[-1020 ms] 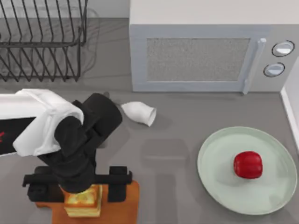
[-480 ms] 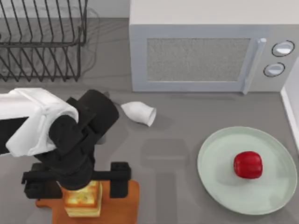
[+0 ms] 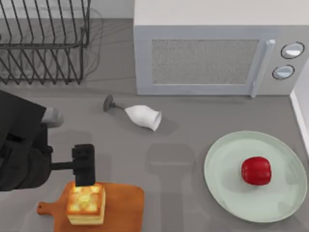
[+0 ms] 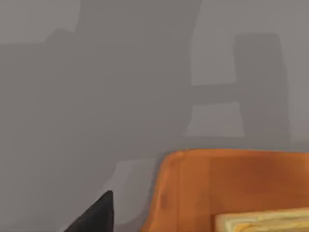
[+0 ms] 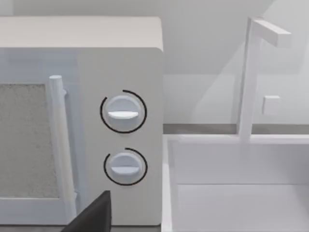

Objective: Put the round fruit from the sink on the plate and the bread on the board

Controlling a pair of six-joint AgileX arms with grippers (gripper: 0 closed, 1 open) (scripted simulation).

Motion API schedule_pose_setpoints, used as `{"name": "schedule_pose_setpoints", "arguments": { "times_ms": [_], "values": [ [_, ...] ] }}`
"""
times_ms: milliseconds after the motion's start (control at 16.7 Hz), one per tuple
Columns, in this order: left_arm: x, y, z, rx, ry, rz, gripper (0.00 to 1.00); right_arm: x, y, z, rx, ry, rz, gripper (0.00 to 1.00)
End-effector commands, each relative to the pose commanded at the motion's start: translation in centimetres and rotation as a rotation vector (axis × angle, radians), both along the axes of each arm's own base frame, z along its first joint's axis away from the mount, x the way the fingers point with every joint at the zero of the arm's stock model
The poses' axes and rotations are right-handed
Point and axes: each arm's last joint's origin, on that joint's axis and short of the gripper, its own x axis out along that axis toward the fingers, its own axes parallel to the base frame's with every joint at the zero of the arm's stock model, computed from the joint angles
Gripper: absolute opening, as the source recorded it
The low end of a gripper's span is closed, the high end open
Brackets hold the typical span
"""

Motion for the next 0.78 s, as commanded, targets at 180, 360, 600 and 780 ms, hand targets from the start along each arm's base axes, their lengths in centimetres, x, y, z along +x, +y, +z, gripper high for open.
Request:
{"name": "schedule_pose_setpoints", "arguments": {
  "times_ms": [180,360,600,780],
  "values": [
    [-2.6,3.1,0.2,-0.042,-0.244,0.019,1.00,0.0,0.0,0.0,0.000,0.000,0.000,1.00],
    [-5.0,5.4,-0.4,-0.036,-0.519,0.051,1.00,0.0,0.0,0.0,0.000,0.000,0.000,1.00],
    [-6.7,7.3,-1.5,0.048,-0.865,0.106,1.00,0.0,0.0,0.0,0.000,0.000,0.000,1.00],
    [-7.1,8.1,-2.0,0.123,-1.036,0.141,1.00,0.0,0.0,0.0,0.000,0.000,0.000,1.00]
  ]
}}
